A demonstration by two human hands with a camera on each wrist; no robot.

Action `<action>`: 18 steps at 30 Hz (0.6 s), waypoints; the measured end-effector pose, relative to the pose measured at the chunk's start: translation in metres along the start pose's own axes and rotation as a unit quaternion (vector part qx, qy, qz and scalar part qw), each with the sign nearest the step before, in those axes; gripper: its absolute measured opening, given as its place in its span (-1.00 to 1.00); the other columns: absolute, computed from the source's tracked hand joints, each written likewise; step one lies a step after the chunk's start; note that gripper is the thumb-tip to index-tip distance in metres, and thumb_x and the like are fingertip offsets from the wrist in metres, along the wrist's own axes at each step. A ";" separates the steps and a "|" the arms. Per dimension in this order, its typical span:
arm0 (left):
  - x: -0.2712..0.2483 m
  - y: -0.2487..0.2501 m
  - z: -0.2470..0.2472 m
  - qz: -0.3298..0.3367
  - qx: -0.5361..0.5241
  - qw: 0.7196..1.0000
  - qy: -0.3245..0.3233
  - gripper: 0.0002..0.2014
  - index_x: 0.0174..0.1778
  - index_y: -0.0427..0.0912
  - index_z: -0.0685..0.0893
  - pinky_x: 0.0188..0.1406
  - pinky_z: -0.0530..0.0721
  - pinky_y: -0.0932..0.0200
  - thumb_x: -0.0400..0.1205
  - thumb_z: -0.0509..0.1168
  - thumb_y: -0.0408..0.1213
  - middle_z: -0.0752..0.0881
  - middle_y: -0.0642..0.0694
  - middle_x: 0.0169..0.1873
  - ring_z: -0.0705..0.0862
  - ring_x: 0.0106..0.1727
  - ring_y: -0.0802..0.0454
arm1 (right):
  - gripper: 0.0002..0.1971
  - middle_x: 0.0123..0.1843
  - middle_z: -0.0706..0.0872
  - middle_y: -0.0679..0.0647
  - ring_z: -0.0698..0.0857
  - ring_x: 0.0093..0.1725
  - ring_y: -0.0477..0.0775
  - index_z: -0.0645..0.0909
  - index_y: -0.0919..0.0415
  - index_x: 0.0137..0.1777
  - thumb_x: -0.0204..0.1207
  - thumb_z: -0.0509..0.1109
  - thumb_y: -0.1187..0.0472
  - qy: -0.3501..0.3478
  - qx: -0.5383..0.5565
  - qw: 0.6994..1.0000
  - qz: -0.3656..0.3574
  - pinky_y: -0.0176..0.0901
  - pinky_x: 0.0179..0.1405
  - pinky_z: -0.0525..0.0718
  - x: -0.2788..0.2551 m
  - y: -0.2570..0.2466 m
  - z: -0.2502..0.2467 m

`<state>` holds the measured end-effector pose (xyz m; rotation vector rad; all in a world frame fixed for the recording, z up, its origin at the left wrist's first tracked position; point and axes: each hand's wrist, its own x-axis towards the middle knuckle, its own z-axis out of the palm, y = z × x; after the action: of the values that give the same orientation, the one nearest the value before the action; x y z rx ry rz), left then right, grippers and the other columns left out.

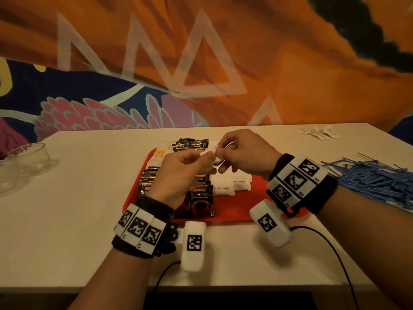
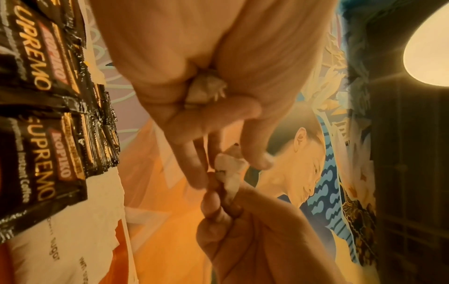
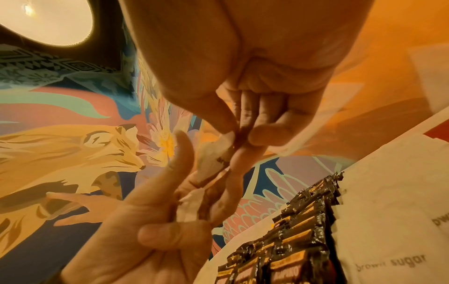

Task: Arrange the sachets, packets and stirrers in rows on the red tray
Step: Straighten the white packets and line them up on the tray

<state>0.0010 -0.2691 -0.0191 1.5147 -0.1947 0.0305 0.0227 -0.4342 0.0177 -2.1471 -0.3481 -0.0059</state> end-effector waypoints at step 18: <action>0.012 -0.008 -0.001 0.002 -0.067 0.996 0.062 -0.84 0.17 -0.29 0.65 -0.74 0.34 0.34 0.70 0.28 -0.50 0.77 -0.17 -0.12 0.67 -0.42 0.17 | -0.95 -0.25 0.71 0.07 0.70 -0.31 -0.05 0.63 0.22 -0.07 0.62 0.40 0.34 -0.012 0.268 0.962 0.053 -0.24 -0.38 0.59 0.003 0.009 0.001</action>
<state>0.0135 -0.2700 -0.0251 1.3745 -0.0986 0.1132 0.0273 -0.4375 0.0098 -1.6256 -0.2161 0.1594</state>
